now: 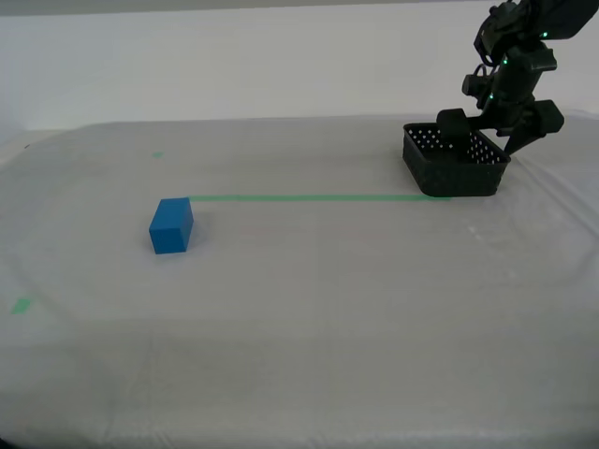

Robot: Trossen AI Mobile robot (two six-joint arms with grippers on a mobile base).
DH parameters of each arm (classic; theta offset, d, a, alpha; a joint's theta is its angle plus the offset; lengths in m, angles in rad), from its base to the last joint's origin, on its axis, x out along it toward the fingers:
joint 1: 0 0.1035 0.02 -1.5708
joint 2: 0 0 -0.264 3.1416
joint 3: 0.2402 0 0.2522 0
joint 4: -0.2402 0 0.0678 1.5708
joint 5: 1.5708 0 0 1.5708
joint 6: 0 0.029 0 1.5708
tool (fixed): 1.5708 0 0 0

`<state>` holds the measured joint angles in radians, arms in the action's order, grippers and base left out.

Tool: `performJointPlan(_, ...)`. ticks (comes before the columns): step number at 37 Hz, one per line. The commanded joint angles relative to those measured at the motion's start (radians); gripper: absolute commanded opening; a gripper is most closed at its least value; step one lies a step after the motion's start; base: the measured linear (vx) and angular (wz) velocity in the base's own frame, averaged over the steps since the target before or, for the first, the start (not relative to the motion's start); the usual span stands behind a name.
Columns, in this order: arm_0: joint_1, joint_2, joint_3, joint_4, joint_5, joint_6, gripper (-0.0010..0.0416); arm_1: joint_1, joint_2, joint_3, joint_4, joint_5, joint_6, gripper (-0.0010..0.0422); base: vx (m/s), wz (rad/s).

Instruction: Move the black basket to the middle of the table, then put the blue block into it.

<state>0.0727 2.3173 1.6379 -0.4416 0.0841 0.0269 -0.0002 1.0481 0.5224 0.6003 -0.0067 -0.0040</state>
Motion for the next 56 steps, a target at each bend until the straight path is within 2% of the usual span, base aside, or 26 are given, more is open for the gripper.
performJointPlan(1,0.001,0.0,0.0,0.0,0.003,0.001,0.0374,0.0,0.0,0.001,0.004,0.0,0.002,0.0,0.0,0.0)
performJointPlan(10,0.001,0.0,0.0,-0.004,-0.001,0.003,0.03,0.0,0.0,0.001,0.004,0.0,0.002,0.0,0.0,0.0)
performJointPlan(15,0.001,0.0,0.0,-0.004,-0.035,0.046,0.0238,0.0,0.0,0.001,0.004,0.0,0.002,0.0,0.0,0.0)
performJointPlan(18,0.001,0.0,0.0,-0.003,-0.06,0.06,0.0186,0.0,0.0,0.001,0.004,0.0,0.002,0.0,0.0,0.0)
performJointPlan(24,0.001,0.0,0.0,-0.014,-0.066,0.06,0.0061,0.0,0.0,0.001,0.004,0.0,0.002,0.0,0.0,0.0)
performJointPlan(27,0.001,-0.001,0.0,-0.029,-0.065,0.026,-0.0009,0.0,0.0,0.001,0.004,0.0,0.002,0.0,0.0,0.0)
performJointPlan(30,0.002,-0.002,0.0,-0.038,-0.053,0.016,0.0006,0.0,0.0,0.001,0.004,0.0,0.002,0.0,0.0,0.0)
performJointPlan(37,0.001,-0.027,0.0,-0.037,-0.048,0.017,-0.0003,0.0,0.0,0.001,0.004,0.0,0.002,0.0,0.0,0.0)
performJointPlan(56,0.002,-0.165,0.0,-0.088,-0.049,0.035,-0.0001,0.0,0.0,0.001,0.004,0.0,0.002,0.0,0.0,0.0)
